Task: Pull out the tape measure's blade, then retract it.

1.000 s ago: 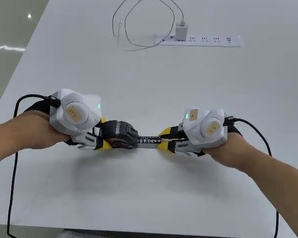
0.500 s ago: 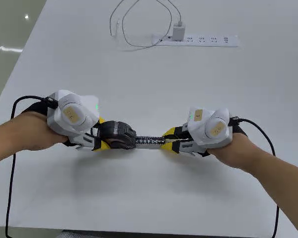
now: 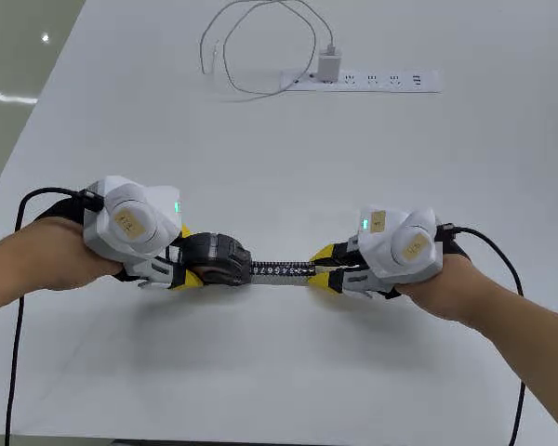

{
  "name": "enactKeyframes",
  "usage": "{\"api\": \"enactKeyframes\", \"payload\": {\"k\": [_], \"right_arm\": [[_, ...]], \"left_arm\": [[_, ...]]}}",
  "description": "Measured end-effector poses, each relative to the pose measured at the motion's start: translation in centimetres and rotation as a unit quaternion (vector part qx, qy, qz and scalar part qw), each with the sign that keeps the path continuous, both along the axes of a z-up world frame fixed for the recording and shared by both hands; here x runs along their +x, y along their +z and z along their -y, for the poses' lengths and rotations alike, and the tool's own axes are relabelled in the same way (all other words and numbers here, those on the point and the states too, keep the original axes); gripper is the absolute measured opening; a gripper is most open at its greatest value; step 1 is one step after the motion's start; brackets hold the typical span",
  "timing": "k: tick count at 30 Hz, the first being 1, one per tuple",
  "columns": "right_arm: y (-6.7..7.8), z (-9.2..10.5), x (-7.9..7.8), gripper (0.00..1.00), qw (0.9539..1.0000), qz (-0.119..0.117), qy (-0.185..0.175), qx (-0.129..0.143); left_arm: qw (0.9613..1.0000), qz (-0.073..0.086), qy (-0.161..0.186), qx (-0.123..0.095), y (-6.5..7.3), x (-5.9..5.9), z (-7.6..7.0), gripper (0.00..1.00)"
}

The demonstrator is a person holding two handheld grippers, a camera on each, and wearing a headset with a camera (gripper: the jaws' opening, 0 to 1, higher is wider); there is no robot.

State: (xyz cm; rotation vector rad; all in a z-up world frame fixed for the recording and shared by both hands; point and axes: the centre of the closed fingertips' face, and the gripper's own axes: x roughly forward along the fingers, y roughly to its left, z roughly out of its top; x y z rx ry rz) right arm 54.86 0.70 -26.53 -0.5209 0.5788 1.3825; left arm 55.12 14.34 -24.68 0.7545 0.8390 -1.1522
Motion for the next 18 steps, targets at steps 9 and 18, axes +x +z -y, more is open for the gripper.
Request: {"api": "enactKeyframes", "payload": {"k": [9,18], "right_arm": [[0.2,0.9,0.0,0.08,1.0,0.002,-0.002,-0.003],[0.3,1.5,0.1,0.07,1.0,0.002,-0.005,-0.005]], "left_arm": [[1.0,0.0,0.0,0.0,0.0,0.1,0.0,0.26],[1.0,0.0,0.0,0.0,0.0,0.1,-0.1,0.26]]}}
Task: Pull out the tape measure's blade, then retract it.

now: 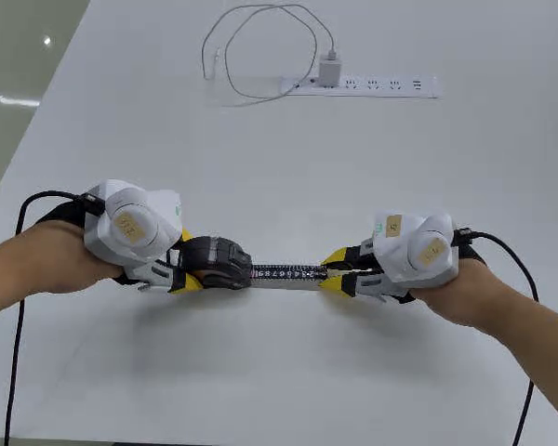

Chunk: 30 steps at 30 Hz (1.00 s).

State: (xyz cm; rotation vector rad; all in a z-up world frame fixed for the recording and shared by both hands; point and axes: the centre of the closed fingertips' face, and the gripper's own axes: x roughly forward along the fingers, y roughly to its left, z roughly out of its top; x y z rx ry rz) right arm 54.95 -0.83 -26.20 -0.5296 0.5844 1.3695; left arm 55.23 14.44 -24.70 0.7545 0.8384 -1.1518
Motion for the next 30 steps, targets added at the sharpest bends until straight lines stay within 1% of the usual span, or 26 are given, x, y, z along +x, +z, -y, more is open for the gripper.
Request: {"api": "enactKeyframes", "payload": {"k": [22,30], "right_arm": [[0.0,2.3,-0.1,0.07,0.9999,0.003,-0.003,-0.016],[0.0,3.5,0.0,0.07,0.9997,0.004,-0.006,-0.025]], "left_arm": [[1.0,0.0,-0.001,0.001,0.0,0.0,0.0,0.26],[1.0,0.001,-0.001,0.001,0.0,0.0,0.0,0.26]]}}
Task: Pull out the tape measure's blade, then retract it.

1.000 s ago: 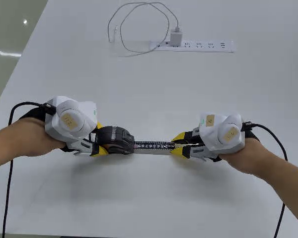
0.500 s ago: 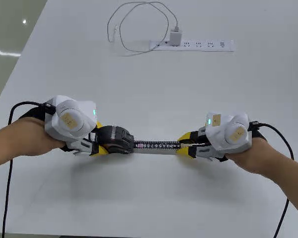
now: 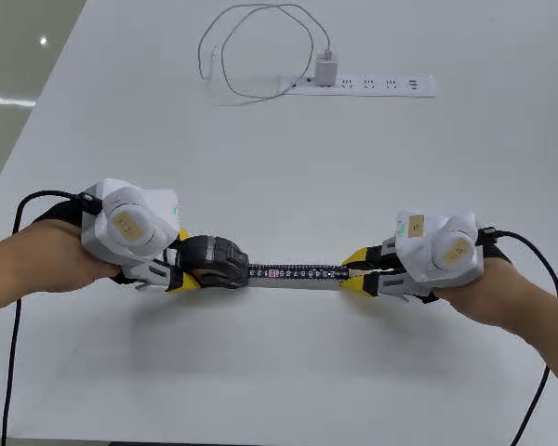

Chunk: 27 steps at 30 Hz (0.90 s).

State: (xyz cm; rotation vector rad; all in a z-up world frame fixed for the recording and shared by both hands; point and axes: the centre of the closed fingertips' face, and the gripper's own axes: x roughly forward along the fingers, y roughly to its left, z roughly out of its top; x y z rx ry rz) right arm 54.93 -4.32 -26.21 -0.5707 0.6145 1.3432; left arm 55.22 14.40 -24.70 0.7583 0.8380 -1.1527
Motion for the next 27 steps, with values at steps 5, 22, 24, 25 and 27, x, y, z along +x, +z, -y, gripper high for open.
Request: {"api": "enactKeyframes", "payload": {"k": [5,22,24,25,27], "right_arm": [[-0.1,0.7,0.1,0.07,1.0,0.0,-0.002,-0.005],[-0.3,2.5,0.1,0.07,0.9998,0.0,-0.008,-0.017],[-0.3,2.7,0.0,0.07,0.9998,0.0,-0.008,-0.018],[-0.3,2.9,0.1,0.07,0.9998,0.0,-0.008,-0.019],[-0.3,3.0,0.1,0.07,0.9998,0.0,-0.008,-0.021]], "left_arm": [[1.0,0.0,-0.001,0.001,0.0,0.0,0.0,0.26],[1.0,0.0,-0.003,0.002,0.1,-0.1,0.1,0.26],[1.0,0.0,-0.004,0.002,0.1,-0.1,0.1,0.26],[1.0,0.0,-0.003,0.002,0.1,-0.1,0.1,0.26],[1.0,0.0,-0.004,0.002,0.1,-0.1,0.1,0.26]]}}
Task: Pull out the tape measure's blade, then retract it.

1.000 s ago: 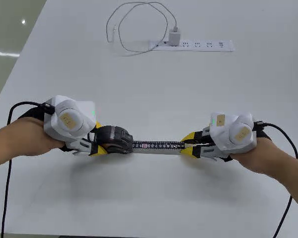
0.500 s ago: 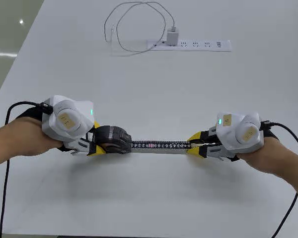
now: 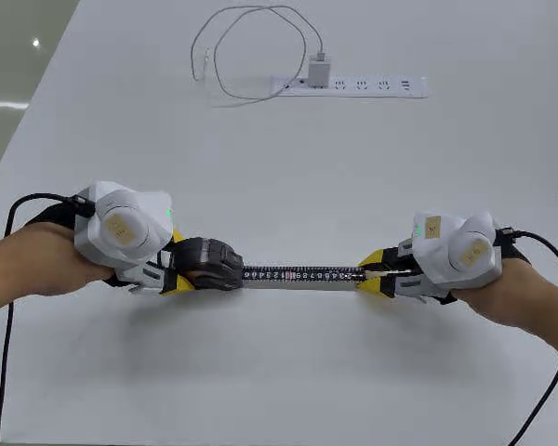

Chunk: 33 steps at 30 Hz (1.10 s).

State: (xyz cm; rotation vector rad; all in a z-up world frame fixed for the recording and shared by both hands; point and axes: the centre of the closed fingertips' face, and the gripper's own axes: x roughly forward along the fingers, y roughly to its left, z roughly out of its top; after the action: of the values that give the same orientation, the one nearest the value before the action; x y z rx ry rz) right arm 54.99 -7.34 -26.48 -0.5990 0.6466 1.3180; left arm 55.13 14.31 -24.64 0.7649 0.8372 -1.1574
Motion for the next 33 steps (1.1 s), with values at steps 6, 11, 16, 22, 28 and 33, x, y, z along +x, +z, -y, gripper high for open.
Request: {"api": "enactKeyframes", "payload": {"k": [6,11,16,22,28,33], "right_arm": [[0.0,0.6,0.0,0.07,1.0,0.001,0.0,-0.006],[0.1,1.2,0.1,0.07,0.9999,0.003,0.0,-0.01],[0.1,1.5,0.0,0.07,0.9999,0.004,0.0,-0.013],[0.1,2.0,0.0,0.07,0.9998,0.004,-0.001,-0.018],[0.1,2.6,0.1,0.07,0.9997,0.004,-0.002,-0.023],[0.2,2.9,0.0,0.07,0.9996,0.004,-0.002,-0.028]], "left_arm": [[1.0,0.0,0.0,0.001,0.0,0.0,0.0,0.26],[1.0,0.0,0.0,0.001,-0.1,0.1,0.0,0.26],[1.0,0.0,-0.001,0.001,-0.1,0.1,0.0,0.26],[1.0,0.0,-0.001,0.001,-0.1,0.1,0.0,0.26],[1.0,0.0,0.0,0.001,-0.1,0.1,0.0,0.26],[1.0,0.0,0.0,0.001,0.0,0.1,0.0,0.26]]}}
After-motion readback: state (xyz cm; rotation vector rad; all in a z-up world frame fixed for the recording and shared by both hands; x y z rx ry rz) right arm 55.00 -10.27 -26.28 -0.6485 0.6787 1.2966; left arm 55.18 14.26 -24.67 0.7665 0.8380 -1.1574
